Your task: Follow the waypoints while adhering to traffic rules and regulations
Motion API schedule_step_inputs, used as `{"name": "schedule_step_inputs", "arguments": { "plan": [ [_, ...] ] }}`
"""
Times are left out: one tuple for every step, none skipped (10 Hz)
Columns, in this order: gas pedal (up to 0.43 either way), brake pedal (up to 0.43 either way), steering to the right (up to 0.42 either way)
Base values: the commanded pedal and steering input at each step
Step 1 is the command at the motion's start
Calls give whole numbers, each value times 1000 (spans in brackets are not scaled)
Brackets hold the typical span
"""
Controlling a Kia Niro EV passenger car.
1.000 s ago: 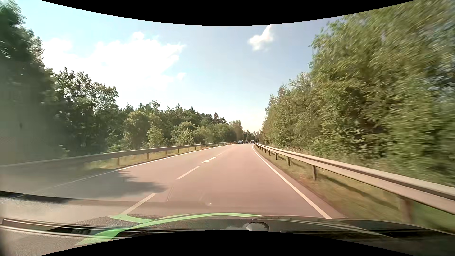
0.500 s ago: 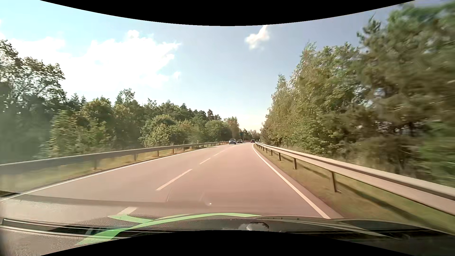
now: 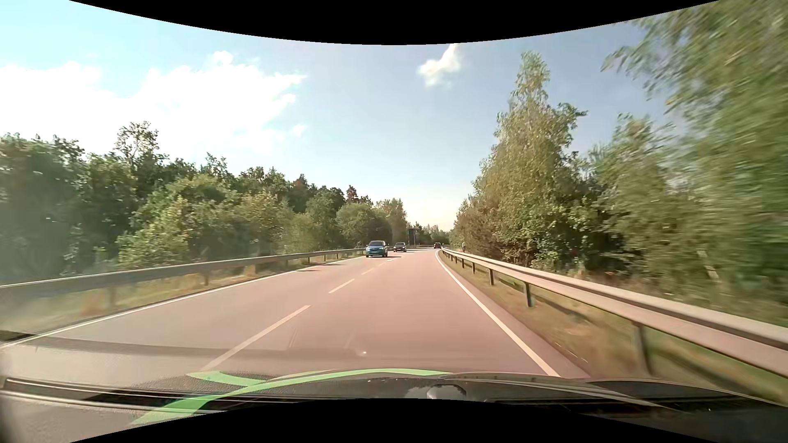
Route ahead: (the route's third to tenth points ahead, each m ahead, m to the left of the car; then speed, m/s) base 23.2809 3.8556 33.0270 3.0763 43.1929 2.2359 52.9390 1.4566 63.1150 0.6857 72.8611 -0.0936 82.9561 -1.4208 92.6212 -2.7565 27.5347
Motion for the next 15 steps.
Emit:
{"name": "schedule_step_inputs", "arguments": {
  "plan": [
    [220,0,7],
    [209,0,7],
    [197,0,6],
    [197,0,6],
    [189,0,6],
    [177,0,5],
    [157,0,6],
    [157,0,6],
    [157,0,5],
    [157,0,5],
    [157,0,6],
    [157,0,5],
    [157,0,5],
    [157,0,5],
    [157,0,6]
  ]
}}
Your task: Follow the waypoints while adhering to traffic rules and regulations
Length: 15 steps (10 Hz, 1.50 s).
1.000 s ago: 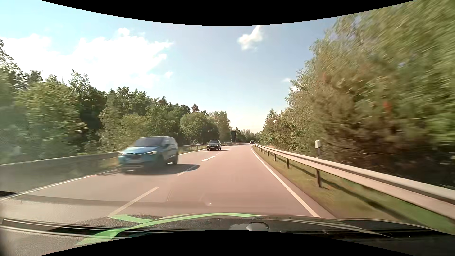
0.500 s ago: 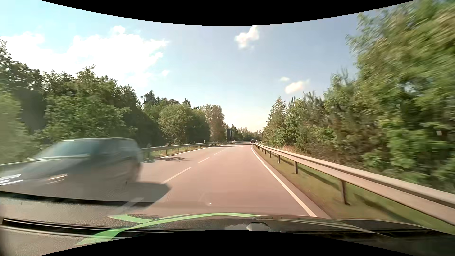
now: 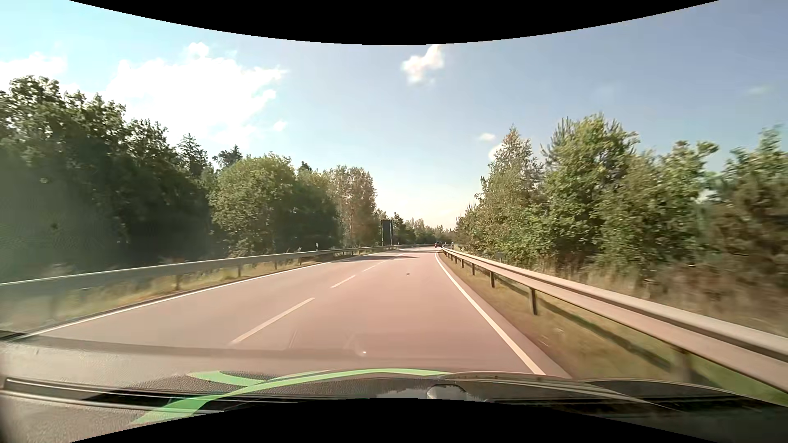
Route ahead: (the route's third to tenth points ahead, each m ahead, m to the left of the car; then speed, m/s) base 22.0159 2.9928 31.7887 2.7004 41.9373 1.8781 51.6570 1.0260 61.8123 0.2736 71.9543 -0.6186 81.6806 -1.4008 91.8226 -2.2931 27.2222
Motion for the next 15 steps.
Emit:
{"name": "schedule_step_inputs", "arguments": {
  "plan": [
    [169,0,6],
    [177,0,6],
    [197,0,5],
    [209,0,5],
    [220,0,4],
    [220,0,5],
    [220,0,5],
    [220,0,6],
    [220,0,6],
    [220,0,6],
    [220,0,6],
    [220,0,6],
    [220,0,6],
    [220,0,6],
    [220,0,6]
  ]
}}
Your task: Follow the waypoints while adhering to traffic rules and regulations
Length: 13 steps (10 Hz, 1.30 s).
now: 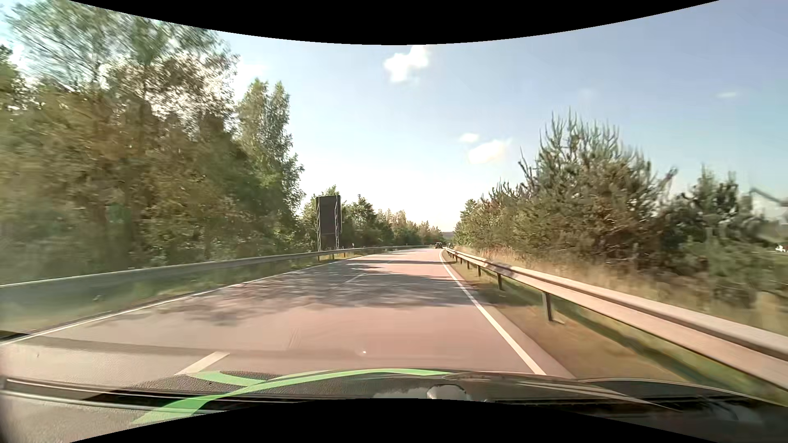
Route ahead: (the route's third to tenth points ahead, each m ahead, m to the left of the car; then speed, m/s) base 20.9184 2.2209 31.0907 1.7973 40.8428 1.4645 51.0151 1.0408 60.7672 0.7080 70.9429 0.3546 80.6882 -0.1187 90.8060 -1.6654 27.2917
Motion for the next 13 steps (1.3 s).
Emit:
{"name": "schedule_step_inputs", "arguments": {
  "plan": [
    [220,0,6],
    [220,0,6],
    [220,0,6],
    [248,0,6],
    [268,0,6],
    [299,0,6],
    [311,0,6],
    [331,0,6],
    [331,0,6],
    [339,0,6],
    [350,0,6],
    [350,0,6],
    [350,0,6]
  ]
}}
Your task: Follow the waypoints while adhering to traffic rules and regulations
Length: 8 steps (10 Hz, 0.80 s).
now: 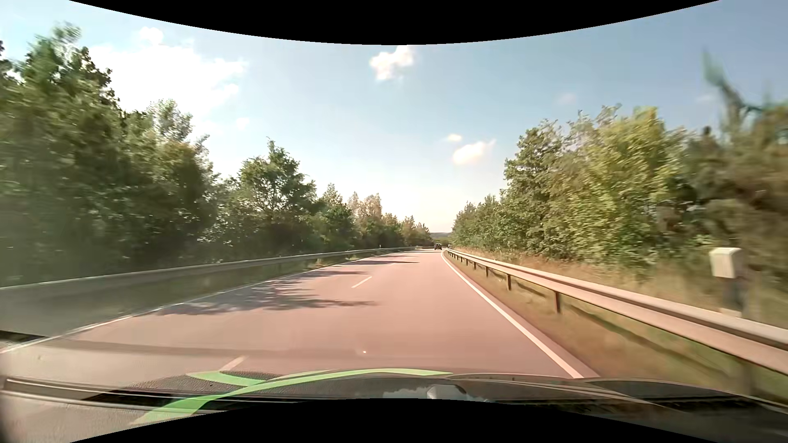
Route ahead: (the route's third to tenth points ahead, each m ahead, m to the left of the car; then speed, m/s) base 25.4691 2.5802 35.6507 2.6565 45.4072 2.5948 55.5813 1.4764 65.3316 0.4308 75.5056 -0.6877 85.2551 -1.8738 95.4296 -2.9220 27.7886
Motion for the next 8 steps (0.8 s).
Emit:
{"name": "schedule_step_inputs", "arguments": {
  "plan": [
    [350,0,6],
    [331,0,6],
    [299,0,6],
    [287,0,6],
    [287,0,6],
    [248,0,6],
    [228,0,6],
    [228,0,6]
  ]
}}
